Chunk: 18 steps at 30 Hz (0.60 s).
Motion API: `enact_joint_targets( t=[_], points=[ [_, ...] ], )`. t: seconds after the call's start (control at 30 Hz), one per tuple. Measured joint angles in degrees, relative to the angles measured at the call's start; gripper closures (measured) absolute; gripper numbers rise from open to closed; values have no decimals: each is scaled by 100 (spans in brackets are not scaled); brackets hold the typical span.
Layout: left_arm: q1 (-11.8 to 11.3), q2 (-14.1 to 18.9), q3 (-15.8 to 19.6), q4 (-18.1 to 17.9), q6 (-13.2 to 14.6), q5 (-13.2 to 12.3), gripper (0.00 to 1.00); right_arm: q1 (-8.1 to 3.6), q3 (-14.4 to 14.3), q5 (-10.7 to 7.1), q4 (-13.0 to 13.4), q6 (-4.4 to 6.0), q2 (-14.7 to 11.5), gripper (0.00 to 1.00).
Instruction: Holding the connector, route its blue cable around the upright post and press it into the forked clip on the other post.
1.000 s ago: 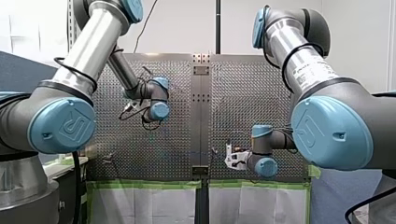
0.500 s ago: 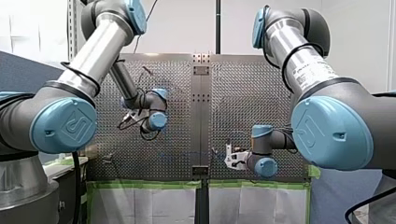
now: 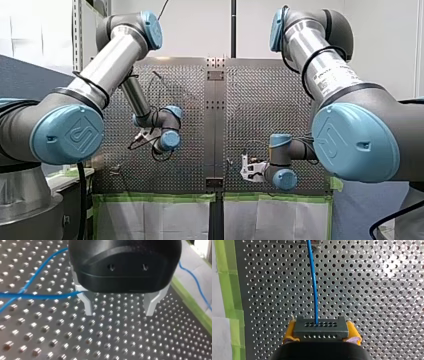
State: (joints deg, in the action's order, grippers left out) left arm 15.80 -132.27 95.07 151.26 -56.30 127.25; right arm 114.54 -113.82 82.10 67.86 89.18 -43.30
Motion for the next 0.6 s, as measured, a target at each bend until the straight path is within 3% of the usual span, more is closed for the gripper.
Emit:
enact_joint_targets(
  t=[0.33, 0.6],
  points=[
    [108, -510, -226, 379, -38, -110, 2, 2, 1, 0, -12, -4, 0, 100],
    [172, -690, -252, 763, -368, -461, 2, 0, -1, 0, -17, -4, 0, 100]
  ],
)
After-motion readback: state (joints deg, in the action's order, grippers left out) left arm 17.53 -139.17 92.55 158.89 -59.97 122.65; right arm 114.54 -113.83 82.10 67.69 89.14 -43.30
